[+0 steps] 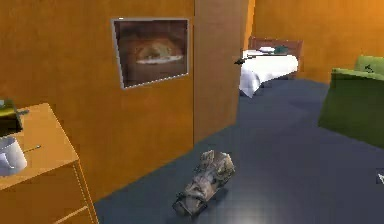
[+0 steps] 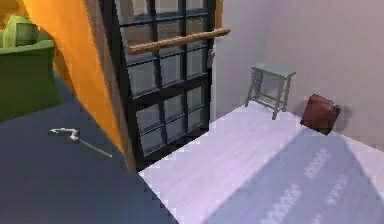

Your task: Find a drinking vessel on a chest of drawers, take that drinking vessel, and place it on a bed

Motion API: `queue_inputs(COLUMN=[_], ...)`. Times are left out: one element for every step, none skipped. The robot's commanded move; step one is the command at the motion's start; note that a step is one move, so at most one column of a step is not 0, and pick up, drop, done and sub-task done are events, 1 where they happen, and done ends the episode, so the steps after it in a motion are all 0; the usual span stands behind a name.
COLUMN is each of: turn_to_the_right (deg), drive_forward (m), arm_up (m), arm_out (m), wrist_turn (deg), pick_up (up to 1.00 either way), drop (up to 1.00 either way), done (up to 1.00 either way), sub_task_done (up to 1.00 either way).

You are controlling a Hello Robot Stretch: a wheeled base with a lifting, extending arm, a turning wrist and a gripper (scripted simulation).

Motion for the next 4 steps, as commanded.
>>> queue_inputs(turn_to_the_right=[45.0,3.0,0.0,45.0], drive_forward=[0.0,0.0,0.1,0.0], arm_up=[0.0,0.0,0.0,0.0], arm_out=[0.0,0.0,0.0,0.0], wrist_turn=[0.0,0.0,0.0,0.0], pick_up=[0.0,0.0,0.0,0.0], drop=[0.0,0.0,0.0,0.0], done=[0.0,0.0,0.0,0.0], sub_task_done=[0.0,0.0,0.0,0.0])
